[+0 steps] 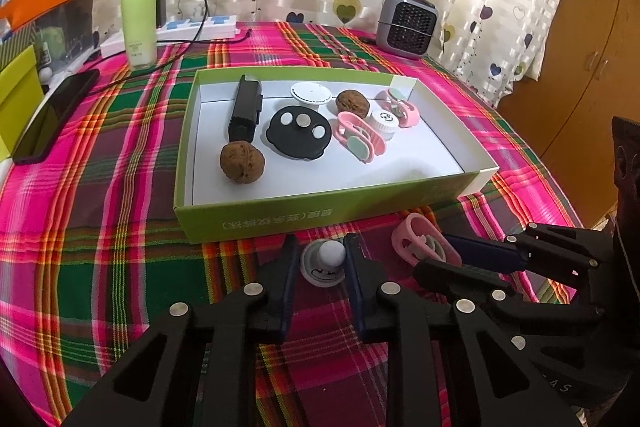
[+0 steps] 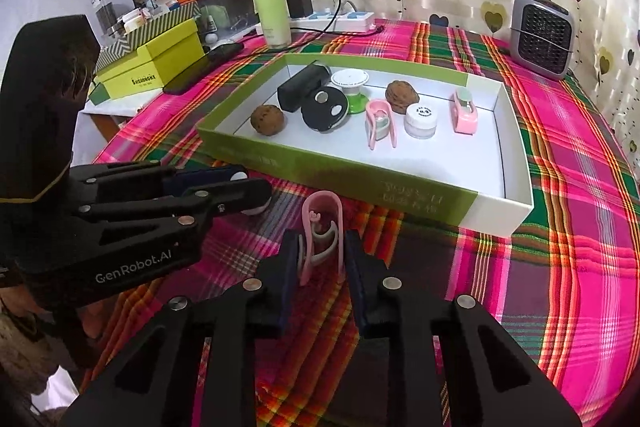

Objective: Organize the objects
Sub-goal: 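Carry the white knob holder over the box with the left tool while the right tool carries the pink clip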

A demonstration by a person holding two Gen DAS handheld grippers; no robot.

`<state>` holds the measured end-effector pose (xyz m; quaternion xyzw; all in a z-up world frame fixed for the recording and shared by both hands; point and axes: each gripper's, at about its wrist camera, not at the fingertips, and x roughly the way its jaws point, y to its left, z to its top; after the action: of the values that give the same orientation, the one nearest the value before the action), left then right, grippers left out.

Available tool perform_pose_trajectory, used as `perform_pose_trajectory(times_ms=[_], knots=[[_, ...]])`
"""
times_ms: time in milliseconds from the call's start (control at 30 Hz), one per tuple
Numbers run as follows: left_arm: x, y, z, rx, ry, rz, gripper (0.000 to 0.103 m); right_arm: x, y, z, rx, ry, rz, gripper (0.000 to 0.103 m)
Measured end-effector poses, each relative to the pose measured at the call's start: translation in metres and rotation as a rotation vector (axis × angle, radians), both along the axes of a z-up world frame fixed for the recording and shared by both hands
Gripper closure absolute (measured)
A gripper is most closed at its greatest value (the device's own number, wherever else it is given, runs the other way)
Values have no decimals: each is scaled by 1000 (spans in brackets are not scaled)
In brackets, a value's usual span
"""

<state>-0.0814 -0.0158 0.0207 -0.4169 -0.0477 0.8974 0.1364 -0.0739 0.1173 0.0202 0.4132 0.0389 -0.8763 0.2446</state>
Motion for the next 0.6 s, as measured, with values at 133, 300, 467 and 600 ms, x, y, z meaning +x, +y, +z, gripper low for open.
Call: perform_pose_trajectory(times_ms=[133, 300, 467, 600], knots=[[1, 0, 1, -1, 3, 0, 82, 0, 0, 0, -2, 0, -1, 79], [0, -1, 1, 2, 1, 1, 82, 1, 0, -1, 0, -4, 0, 79], [2, 0, 4, 10, 16, -1, 82, 1, 2, 1, -6, -4, -6, 79], [2, 3, 8, 9, 21, -8, 82, 1, 6, 6, -21, 9, -13, 79]])
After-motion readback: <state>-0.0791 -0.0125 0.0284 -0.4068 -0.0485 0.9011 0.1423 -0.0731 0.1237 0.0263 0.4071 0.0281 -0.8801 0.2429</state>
